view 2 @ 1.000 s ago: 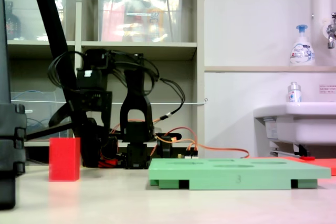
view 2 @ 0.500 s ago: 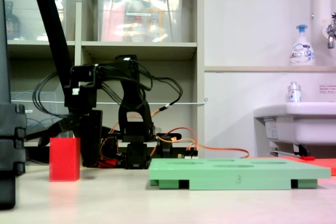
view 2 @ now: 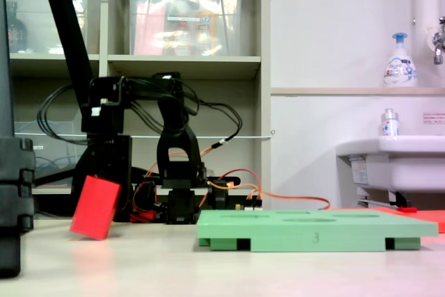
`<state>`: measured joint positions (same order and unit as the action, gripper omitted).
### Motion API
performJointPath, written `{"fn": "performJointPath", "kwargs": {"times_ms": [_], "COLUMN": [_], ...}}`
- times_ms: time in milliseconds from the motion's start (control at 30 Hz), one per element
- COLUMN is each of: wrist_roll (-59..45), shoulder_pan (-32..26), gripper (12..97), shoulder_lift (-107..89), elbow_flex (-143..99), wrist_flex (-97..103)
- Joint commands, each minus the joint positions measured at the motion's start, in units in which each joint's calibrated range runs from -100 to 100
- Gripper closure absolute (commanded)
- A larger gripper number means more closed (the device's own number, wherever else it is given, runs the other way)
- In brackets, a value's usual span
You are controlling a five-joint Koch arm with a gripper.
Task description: Put the square block into the corresponding hole
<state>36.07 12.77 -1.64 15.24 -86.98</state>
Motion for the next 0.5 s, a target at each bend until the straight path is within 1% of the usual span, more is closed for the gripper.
{"fn": "performJointPath", "kwargs": {"times_ms": [0, 300, 400, 467], "wrist_roll": [-0.2, -0.2, -0.2, -0.2], "shoulder_pan": [0.2, 0.1, 0.2, 0.4], "gripper": [77.9, 77.9, 81.1, 81.1], "shoulder_lift": [-0.3, -6.9, -10.0, -13.9], "elbow_flex": [-0.3, -0.3, -0.3, -0.3], "wrist_flex": [-4.0, -7.0, -7.8, -8.6]}}
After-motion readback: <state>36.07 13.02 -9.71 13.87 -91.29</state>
